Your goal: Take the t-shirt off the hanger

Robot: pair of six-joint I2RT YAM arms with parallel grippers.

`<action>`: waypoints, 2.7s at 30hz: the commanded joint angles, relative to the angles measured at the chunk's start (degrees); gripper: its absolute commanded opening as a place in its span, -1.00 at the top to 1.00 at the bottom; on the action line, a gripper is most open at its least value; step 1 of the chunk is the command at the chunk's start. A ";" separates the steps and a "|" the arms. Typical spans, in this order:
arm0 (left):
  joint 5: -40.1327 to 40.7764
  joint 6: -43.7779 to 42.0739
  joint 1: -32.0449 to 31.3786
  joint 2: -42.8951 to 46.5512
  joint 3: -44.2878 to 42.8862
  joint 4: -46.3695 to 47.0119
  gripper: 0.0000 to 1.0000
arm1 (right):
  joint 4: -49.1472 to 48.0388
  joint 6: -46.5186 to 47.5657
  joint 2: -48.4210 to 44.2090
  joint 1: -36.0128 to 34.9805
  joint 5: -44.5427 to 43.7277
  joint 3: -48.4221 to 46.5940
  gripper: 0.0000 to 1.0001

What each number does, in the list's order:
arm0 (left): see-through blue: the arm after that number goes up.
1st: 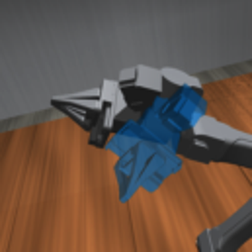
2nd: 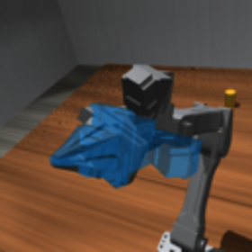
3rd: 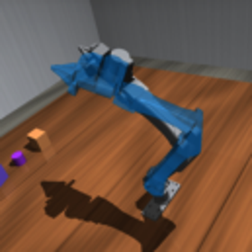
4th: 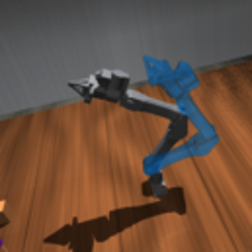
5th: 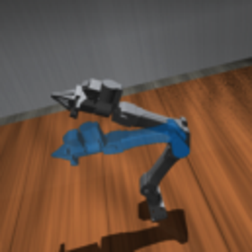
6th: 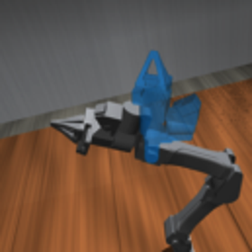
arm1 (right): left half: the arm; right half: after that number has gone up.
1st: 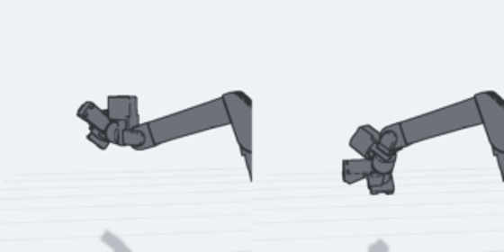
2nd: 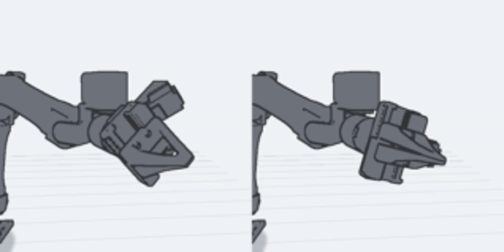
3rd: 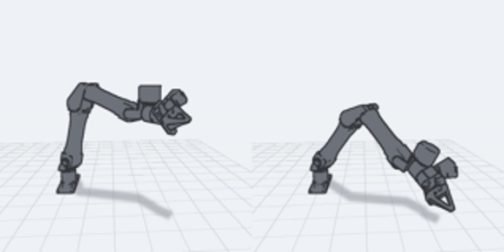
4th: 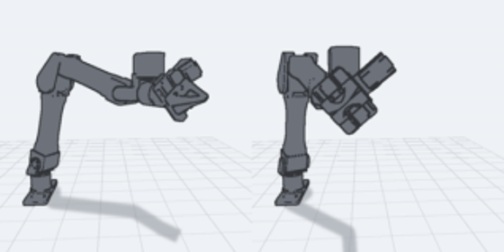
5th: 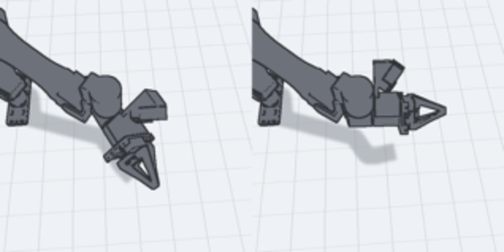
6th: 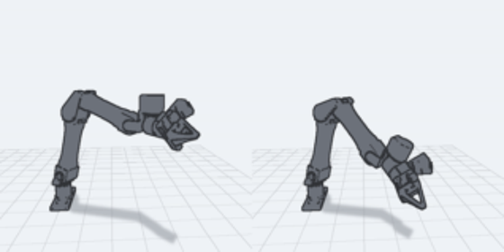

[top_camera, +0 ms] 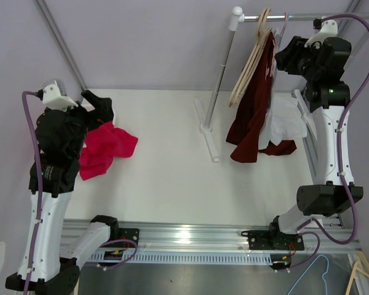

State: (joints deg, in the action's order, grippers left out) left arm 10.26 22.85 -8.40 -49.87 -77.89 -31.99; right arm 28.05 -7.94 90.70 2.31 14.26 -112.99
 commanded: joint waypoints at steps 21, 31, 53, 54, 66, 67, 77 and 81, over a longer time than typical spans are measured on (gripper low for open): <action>-0.07 -1.76 -0.56 -0.05 0.63 2.10 -0.99 | -2.38 5.22 7.39 -2.13 -11.17 -6.63 0.07; -0.15 -2.02 -0.56 -0.06 0.90 2.37 -0.99 | -12.31 7.15 8.36 -5.20 -14.17 -2.06 0.10; -1.21 -2.37 -0.56 -0.67 1.42 2.98 -0.99 | -23.22 10.40 10.39 -6.70 -24.98 -1.45 1.00; -1.21 -2.37 -0.56 -0.67 1.42 2.98 -0.99 | -23.48 10.49 9.94 -6.79 -25.16 -1.01 1.00; -1.56 -2.46 -0.56 -0.67 1.51 3.07 -0.99 | -22.96 12.77 4.76 -4.77 -25.42 -3.38 1.00; -1.56 -2.46 -0.56 -0.41 1.51 3.25 -0.99 | -22.87 13.04 4.23 -4.51 -25.60 -3.46 1.00; -2.97 -2.55 -1.87 0.21 0.28 2.72 -0.99 | -16.20 11.99 -3.32 -2.92 -25.94 -2.33 1.00; 0.44 -5.35 -7.84 -1.46 -3.39 -0.17 -0.99 | -9.36 8.39 -6.49 -4.49 -41.43 0.23 1.00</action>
State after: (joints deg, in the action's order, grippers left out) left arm 9.21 20.78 -12.16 -50.68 -77.21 -31.57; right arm 14.50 3.27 87.92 -1.15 -14.90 -113.03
